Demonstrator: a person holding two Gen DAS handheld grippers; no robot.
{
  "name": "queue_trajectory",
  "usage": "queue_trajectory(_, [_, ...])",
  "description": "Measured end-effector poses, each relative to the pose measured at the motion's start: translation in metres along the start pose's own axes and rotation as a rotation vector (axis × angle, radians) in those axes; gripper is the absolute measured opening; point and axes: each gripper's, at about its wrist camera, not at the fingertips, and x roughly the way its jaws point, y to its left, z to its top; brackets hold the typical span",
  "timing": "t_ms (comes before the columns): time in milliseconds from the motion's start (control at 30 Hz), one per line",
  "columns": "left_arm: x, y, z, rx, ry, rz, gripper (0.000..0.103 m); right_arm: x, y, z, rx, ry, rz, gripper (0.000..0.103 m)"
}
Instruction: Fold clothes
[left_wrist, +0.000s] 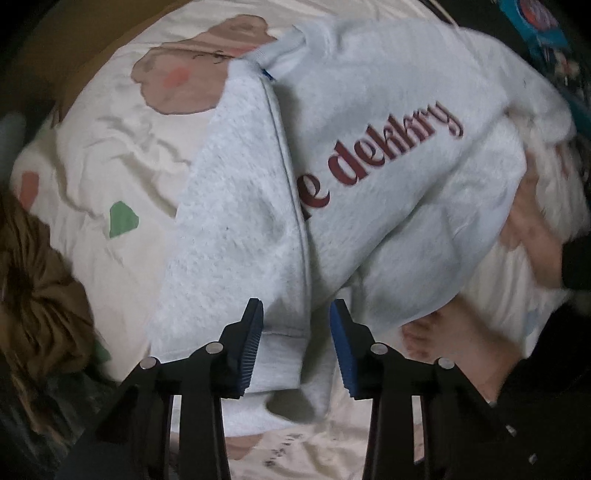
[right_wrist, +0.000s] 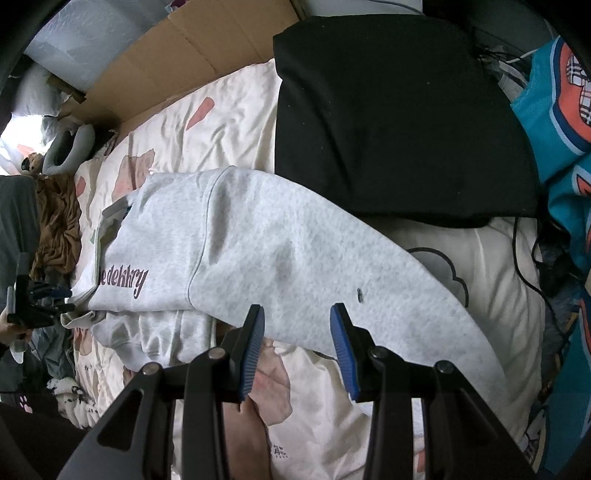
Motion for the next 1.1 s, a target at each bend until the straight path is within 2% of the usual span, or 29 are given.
queue_trajectory(33, [0.002,0.000,0.000,0.000,0.003,0.002,0.037,0.001,0.000,0.000,-0.001,-0.001,0.001,0.035])
queue_trajectory(100, [0.005,0.001,0.000,0.000,0.008,0.005,0.021,0.004,0.002,0.002,-0.005,0.001,0.004,0.035])
queue_trajectory(400, [0.003,0.007,-0.004,-0.017,-0.004,0.007,0.013,0.011,0.015,0.022,-0.043,-0.023,0.011,0.035])
queue_trajectory(733, [-0.005,0.015,-0.003,-0.072,-0.031,-0.025,0.013,0.019,0.026,0.045,-0.082,-0.045,0.007,0.035])
queue_trajectory(867, [0.000,0.015,0.000,-0.090,-0.011,-0.054,0.019,0.021,0.032,0.052,-0.091,-0.054,0.010,0.035])
queue_trajectory(967, [0.001,0.012,0.003,-0.057,-0.018,-0.025,0.026,0.024,0.034,0.053,-0.093,-0.053,0.011,0.035])
queue_trajectory(1100, [0.005,0.005,0.009,-0.013,-0.005,-0.010,0.026,0.027,0.033,0.051,-0.090,-0.047,0.012,0.035])
